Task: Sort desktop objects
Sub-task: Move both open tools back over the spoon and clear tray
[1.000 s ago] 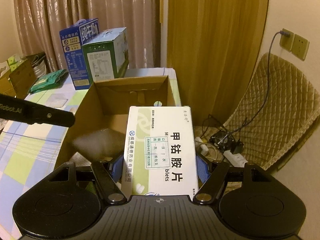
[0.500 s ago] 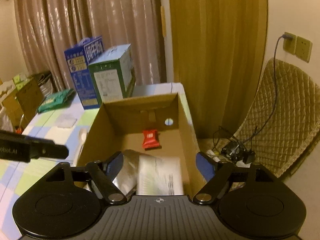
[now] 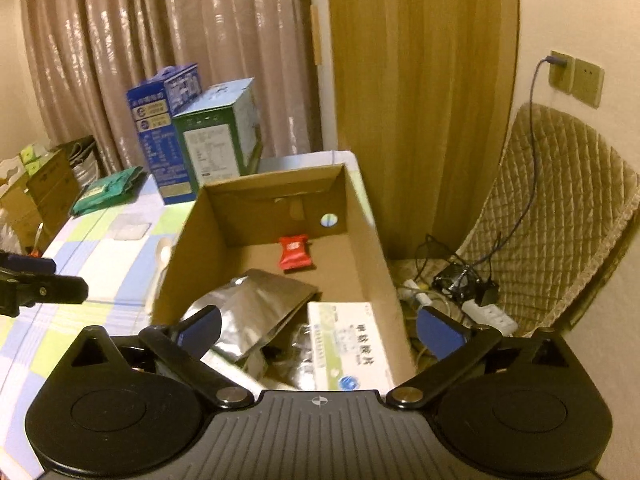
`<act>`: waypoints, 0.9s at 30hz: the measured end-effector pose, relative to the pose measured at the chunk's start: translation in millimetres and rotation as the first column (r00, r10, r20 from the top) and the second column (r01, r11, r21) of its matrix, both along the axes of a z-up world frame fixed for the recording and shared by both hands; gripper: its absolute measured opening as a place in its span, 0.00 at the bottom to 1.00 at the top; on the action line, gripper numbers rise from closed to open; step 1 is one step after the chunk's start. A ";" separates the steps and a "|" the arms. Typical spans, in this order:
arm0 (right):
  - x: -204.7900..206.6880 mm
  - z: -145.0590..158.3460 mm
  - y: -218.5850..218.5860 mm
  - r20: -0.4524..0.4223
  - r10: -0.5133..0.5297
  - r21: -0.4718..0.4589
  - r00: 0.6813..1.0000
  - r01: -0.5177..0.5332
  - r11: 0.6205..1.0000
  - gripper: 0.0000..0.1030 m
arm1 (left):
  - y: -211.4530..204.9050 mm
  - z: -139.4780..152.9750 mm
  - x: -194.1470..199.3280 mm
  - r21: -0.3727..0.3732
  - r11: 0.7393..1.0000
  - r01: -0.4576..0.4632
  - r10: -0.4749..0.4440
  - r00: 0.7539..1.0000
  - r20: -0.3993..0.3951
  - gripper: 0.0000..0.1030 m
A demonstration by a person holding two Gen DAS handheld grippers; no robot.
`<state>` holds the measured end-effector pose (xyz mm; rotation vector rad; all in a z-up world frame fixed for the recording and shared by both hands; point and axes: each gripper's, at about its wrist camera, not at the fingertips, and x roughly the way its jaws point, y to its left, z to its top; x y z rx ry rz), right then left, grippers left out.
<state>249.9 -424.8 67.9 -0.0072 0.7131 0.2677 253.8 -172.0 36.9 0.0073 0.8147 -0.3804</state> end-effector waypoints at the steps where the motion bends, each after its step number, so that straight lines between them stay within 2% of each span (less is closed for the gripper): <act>1: -3.3 0.0 3.5 -0.003 0.011 -0.001 1.000 -0.011 1.000 0.98 | 3.8 0.2 -4.0 0.012 1.000 -0.005 0.005 1.000 0.009 0.97; 7: -20.5 -1.3 34.0 -0.030 0.077 0.000 0.997 -0.077 0.997 0.98 | 38.4 -4.2 -28.3 0.072 0.997 -0.024 0.022 0.999 0.030 0.99; 14: -32.0 4.7 89.6 -0.020 0.175 -0.007 0.984 -0.175 0.985 0.98 | 97.3 -6.6 -44.9 0.153 0.986 -0.072 0.063 0.996 0.061 0.99; 22: -31.3 8.2 163.7 0.013 0.274 0.011 0.962 -0.274 0.962 0.98 | 163.1 -5.6 -48.7 0.156 0.977 -0.145 0.129 0.986 0.103 0.99; 27: -24.5 -1.3 205.4 0.020 0.319 0.009 0.948 -0.319 0.948 0.98 | 193.9 -11.6 -42.1 0.175 0.962 -0.208 0.185 0.973 0.138 0.99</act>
